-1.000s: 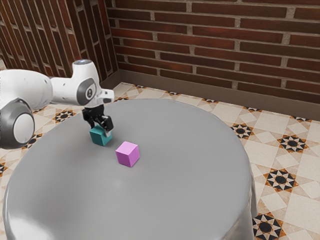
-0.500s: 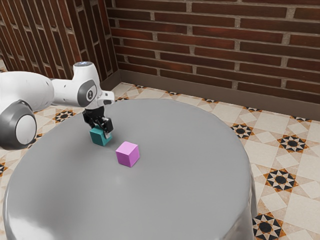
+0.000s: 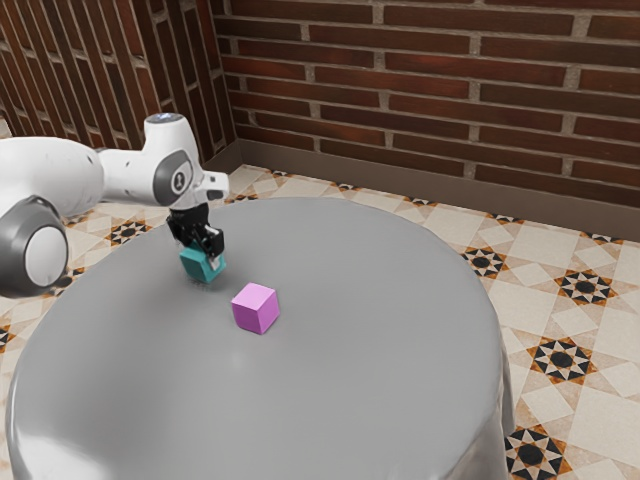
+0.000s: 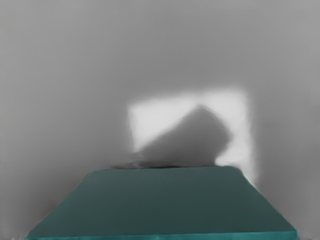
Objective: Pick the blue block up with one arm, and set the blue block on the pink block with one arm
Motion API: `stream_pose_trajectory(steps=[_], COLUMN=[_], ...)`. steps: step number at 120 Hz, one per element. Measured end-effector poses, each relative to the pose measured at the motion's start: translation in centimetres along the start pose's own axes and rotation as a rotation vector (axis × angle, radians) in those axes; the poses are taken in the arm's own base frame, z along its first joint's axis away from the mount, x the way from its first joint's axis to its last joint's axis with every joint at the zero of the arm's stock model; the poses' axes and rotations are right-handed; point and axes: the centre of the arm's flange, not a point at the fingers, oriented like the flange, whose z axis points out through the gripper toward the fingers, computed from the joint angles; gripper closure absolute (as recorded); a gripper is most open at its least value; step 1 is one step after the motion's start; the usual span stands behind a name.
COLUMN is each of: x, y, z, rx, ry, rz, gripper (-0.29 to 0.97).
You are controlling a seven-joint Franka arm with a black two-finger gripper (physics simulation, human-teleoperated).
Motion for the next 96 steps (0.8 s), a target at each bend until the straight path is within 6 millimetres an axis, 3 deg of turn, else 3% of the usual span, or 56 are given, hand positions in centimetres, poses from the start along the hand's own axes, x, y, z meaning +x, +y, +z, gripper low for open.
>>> stream_pose_trajectory(steps=[18,41,52,78,96], x=[-1.0,-3.5,-4.3,-4.0,-4.0], y=[3.2,9.5,11.3,14.7,15.3], z=[-3.7,-7.4,-7.6,-8.0,-7.8], rx=[-0.022,-0.055,-0.066,-0.071,-0.076], ry=[0.019,0.019,0.012,0.014,0.006], rz=[0.019,0.042,0.036,0.028,-0.009], gripper=[0.31,0.32,0.32,0.32,0.32])
